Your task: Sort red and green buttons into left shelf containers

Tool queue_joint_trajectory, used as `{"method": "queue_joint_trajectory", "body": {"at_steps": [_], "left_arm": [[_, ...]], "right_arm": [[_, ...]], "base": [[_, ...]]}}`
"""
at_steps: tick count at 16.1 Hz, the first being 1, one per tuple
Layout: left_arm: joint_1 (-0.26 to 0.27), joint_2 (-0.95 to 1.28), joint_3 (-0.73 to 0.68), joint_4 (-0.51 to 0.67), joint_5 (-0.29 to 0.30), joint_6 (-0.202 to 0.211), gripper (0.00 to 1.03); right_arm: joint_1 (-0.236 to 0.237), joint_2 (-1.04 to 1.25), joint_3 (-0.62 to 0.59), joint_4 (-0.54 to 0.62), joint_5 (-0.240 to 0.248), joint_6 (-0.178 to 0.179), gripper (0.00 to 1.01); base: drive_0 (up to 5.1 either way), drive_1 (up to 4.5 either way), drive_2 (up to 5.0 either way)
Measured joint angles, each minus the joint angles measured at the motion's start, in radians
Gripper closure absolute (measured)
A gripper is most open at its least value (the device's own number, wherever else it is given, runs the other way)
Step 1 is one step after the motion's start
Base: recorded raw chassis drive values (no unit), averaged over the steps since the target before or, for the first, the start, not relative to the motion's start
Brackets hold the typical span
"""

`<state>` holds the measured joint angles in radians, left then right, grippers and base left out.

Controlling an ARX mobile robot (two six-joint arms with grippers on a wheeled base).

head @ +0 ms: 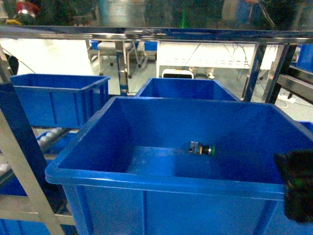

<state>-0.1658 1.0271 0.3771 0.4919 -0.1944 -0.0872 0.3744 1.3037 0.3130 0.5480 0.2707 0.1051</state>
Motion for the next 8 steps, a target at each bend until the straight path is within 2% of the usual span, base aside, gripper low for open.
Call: {"method": "queue_joint_trajectory", "body": {"at_steps": [1, 2, 3, 4, 5, 6, 7, 8], "left_arm": [[0.0, 0.0, 0.0, 0.0, 0.0, 0.0, 0.75], [0.0, 0.0, 0.0, 0.001, 0.0, 0.0, 0.75], [0.0, 0.0, 0.0, 0.0, 0.0, 0.0, 0.75], [0.0, 0.0, 0.0, 0.0, 0.0, 0.0, 0.75], [0.0, 0.0, 0.0, 0.0, 0.0, 0.0, 0.75], [0.0, 0.0, 0.0, 0.001, 0.0, 0.0, 0.75], [0.0, 0.0, 0.0, 0.0, 0.0, 0.0, 0.75], [0.0, 0.0, 0.0, 0.001, 0.0, 0.0, 0.75]], "right_arm": [[0.007, -0.08, -0.065, 0.016, 0.041, -0.027, 0.03], [0.01, -0.189, -0.116, -0.032, 0.06, -0.039, 0.03], [0.044, -0.342, -0.182, -0.074, 0.118, -0.078, 0.03], [0.081, -0.53, -0.229, -0.193, 0.139, -0.118, 0.03], [0.106, -0.762, -0.245, -0.36, 0.171, -0.144, 0.03], [0.089, -0.955, -0.245, -0.475, 0.159, -0.179, 0.03], [0.007, -1.129, -0.243, -0.561, 0.107, -0.208, 0.03], [-0.058, -1.193, -0.243, -0.605, 0.066, -0.205, 0.03]], "base": [[0.0, 0.0, 0.0], [0.0, 0.0, 0.0], [0.0, 0.0, 0.0], [0.0, 0.0, 0.0], [0.0, 0.0, 0.0], [0.0, 0.0, 0.0], [0.0, 0.0, 0.0], [0.0, 0.0, 0.0]]}}
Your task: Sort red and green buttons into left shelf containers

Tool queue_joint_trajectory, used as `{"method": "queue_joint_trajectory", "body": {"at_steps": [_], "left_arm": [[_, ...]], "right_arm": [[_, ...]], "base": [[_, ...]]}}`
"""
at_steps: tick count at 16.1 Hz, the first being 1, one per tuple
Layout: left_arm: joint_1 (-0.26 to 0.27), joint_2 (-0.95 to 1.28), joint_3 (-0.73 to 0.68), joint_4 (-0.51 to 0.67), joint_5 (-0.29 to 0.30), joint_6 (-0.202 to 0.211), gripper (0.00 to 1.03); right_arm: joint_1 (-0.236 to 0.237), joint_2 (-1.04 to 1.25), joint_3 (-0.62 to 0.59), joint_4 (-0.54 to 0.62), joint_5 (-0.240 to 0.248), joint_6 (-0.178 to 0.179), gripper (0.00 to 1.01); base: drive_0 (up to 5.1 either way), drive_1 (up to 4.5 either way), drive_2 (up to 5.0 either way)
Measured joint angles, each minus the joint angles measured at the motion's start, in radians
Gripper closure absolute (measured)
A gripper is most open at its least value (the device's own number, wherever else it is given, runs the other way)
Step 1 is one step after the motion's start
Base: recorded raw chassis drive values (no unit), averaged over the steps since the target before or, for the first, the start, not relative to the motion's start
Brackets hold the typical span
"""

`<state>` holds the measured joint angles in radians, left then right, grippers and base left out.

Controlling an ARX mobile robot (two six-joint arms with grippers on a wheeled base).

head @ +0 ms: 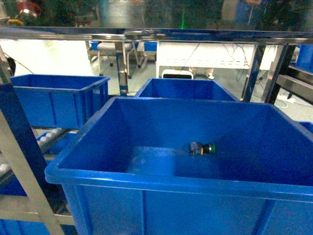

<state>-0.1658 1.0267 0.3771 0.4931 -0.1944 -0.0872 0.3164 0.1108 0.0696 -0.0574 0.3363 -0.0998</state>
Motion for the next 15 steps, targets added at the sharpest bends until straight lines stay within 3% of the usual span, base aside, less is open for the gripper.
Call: {"method": "queue_joint_trajectory", "body": {"at_steps": [2, 11, 15], "left_arm": [[0.0, 0.0, 0.0, -0.001, 0.0, 0.0, 0.75], [-0.005, 0.004, 0.0, -0.011, -0.001, -0.011, 0.75], [-0.087, 0.161, 0.04, -0.078, 0.004, -0.053, 0.75]], "right_arm": [[-0.001, 0.0, -0.018, -0.035, -0.02, 0.001, 0.03], [-0.001, -0.001, -0.018, -0.031, -0.019, 0.001, 0.03], [-0.001, -0.001, -0.018, -0.032, -0.019, 0.001, 0.03]], "base": [[0.0, 0.0, 0.0], [0.0, 0.0, 0.0], [0.0, 0.0, 0.0]]}}
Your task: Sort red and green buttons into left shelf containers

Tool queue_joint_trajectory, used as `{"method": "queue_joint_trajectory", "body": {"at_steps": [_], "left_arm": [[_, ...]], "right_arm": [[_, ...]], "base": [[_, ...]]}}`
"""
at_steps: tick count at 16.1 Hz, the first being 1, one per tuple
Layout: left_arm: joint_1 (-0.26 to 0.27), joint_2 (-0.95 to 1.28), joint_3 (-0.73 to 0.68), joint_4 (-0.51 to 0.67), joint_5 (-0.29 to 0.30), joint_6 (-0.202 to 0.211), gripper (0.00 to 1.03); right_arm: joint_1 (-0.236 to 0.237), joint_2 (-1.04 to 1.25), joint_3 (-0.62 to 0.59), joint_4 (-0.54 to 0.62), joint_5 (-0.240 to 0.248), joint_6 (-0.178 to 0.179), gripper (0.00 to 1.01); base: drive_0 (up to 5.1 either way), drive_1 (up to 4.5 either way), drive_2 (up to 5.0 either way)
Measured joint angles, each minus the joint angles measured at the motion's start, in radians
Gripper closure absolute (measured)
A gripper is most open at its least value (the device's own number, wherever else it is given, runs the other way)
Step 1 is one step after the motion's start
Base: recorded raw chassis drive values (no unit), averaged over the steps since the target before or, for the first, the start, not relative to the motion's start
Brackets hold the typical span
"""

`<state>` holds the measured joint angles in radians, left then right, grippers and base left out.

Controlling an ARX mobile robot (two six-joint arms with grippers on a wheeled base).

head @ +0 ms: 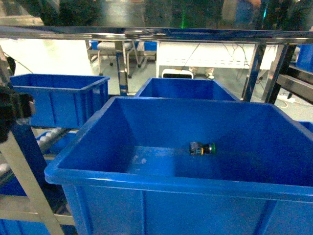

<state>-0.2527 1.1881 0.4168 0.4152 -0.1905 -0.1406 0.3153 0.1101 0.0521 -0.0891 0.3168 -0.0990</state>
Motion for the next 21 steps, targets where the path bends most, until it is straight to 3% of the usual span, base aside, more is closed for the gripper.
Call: {"method": "queue_joint_trajectory", "body": {"at_steps": [1, 5, 12, 16, 19, 21], "left_arm": [[-0.044, 0.063, 0.036, -0.029, -0.016, -0.019, 0.75], [-0.105, 0.211, 0.105, -0.048, 0.006, -0.062, 0.75], [-0.187, 0.561, 0.367, -0.076, 0.045, -0.087, 0.75], [-0.209, 0.825, 0.623, -0.166, 0.055, -0.087, 0.75], [-0.213, 0.999, 0.828, -0.282, 0.063, -0.056, 0.75], [-0.216, 1.038, 0.877, -0.291, 0.063, -0.035, 0.59]], "right_arm": [[0.0, 0.0, 0.0, 0.0, 0.0, 0.0, 0.03], [0.0, 0.0, 0.0, 0.0, 0.0, 0.0, 0.03], [0.0, 0.0, 0.0, 0.0, 0.0, 0.0, 0.03], [0.0, 0.0, 0.0, 0.0, 0.0, 0.0, 0.03], [0.0, 0.0, 0.0, 0.0, 0.0, 0.0, 0.03], [0.0, 0.0, 0.0, 0.0, 0.0, 0.0, 0.03]], "base": [[0.0, 0.0, 0.0], [0.0, 0.0, 0.0], [0.0, 0.0, 0.0], [0.0, 0.0, 0.0], [0.0, 0.0, 0.0], [0.0, 0.0, 0.0]]}}
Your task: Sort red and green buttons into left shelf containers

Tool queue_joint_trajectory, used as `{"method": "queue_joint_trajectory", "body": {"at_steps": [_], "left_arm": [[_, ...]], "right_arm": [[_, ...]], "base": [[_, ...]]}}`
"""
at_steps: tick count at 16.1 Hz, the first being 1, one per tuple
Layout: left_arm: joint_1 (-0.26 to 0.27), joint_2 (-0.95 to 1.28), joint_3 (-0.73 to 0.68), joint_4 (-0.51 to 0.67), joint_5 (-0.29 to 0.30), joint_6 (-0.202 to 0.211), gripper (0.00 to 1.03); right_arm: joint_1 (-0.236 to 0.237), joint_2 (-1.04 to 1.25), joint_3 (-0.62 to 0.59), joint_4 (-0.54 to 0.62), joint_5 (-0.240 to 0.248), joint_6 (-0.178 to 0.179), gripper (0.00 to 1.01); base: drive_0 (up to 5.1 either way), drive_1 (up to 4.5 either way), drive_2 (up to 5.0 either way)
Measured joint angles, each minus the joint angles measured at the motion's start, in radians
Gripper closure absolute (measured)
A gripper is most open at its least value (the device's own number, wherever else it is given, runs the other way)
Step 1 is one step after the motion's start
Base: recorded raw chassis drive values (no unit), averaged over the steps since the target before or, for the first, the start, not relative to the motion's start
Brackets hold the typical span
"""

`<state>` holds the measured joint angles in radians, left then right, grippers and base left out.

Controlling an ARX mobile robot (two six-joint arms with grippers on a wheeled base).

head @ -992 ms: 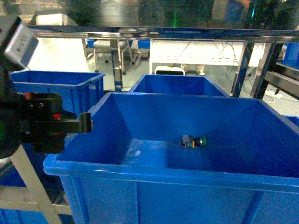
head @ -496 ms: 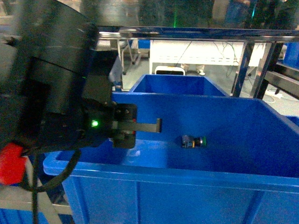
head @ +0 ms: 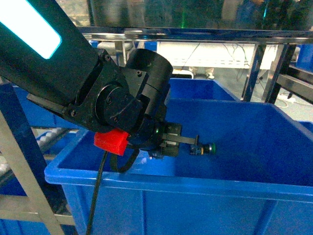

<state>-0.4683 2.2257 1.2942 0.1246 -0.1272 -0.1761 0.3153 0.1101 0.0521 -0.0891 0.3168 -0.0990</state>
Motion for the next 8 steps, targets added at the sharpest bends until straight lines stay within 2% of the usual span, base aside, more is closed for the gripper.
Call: {"method": "queue_joint_trajectory", "body": {"at_steps": [2, 5, 8], "left_arm": [[-0.002, -0.013, -0.019, 0.032, -0.01, 0.004, 0.37], [-0.001, -0.114, -0.173, 0.116, -0.014, 0.031, 0.05], [0.01, -0.329, -0.408, 0.246, -0.019, 0.104, 0.05]], "right_arm": [[0.0, 0.0, 0.0, 0.001, 0.0, 0.0, 0.03], [0.0, 0.0, 0.0, 0.0, 0.0, 0.0, 0.03], [0.0, 0.0, 0.0, 0.0, 0.0, 0.0, 0.03]], "base": [[0.0, 0.0, 0.0], [0.0, 0.0, 0.0], [0.0, 0.0, 0.0]]}}
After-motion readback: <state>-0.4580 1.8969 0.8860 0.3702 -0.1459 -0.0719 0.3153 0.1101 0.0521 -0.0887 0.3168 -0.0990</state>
